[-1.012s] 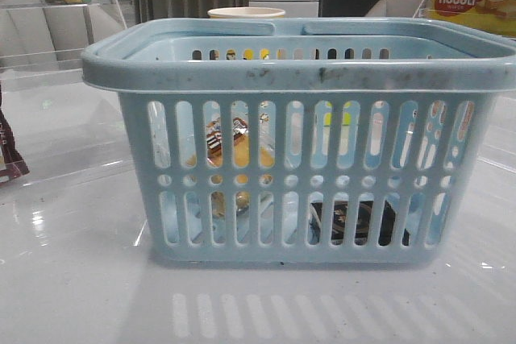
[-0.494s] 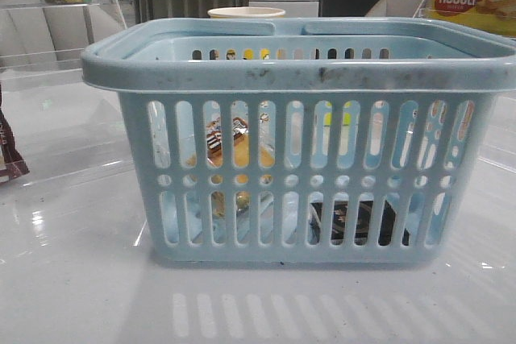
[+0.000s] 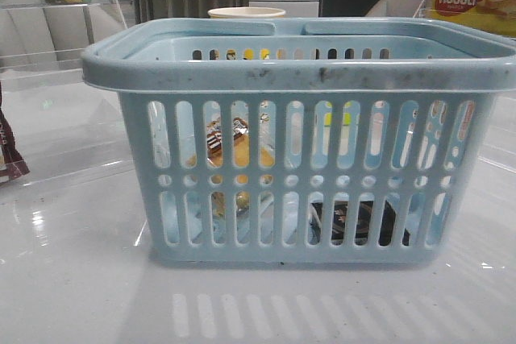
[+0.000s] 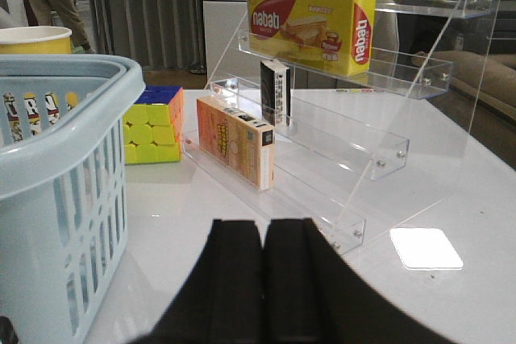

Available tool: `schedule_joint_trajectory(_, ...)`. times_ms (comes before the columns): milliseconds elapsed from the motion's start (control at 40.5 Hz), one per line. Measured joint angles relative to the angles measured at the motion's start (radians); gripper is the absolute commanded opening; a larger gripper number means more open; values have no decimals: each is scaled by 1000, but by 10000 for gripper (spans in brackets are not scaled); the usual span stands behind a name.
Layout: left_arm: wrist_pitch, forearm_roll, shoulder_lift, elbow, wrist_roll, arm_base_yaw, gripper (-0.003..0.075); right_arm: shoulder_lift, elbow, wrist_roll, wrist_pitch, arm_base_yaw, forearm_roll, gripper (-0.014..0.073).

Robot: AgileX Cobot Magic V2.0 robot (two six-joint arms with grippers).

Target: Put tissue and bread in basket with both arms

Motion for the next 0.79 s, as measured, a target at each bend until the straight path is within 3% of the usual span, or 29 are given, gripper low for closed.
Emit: schedule_joint_trajectory(790,0,0,0,0,0,0,93,0,0,0,-32,0,-2,56)
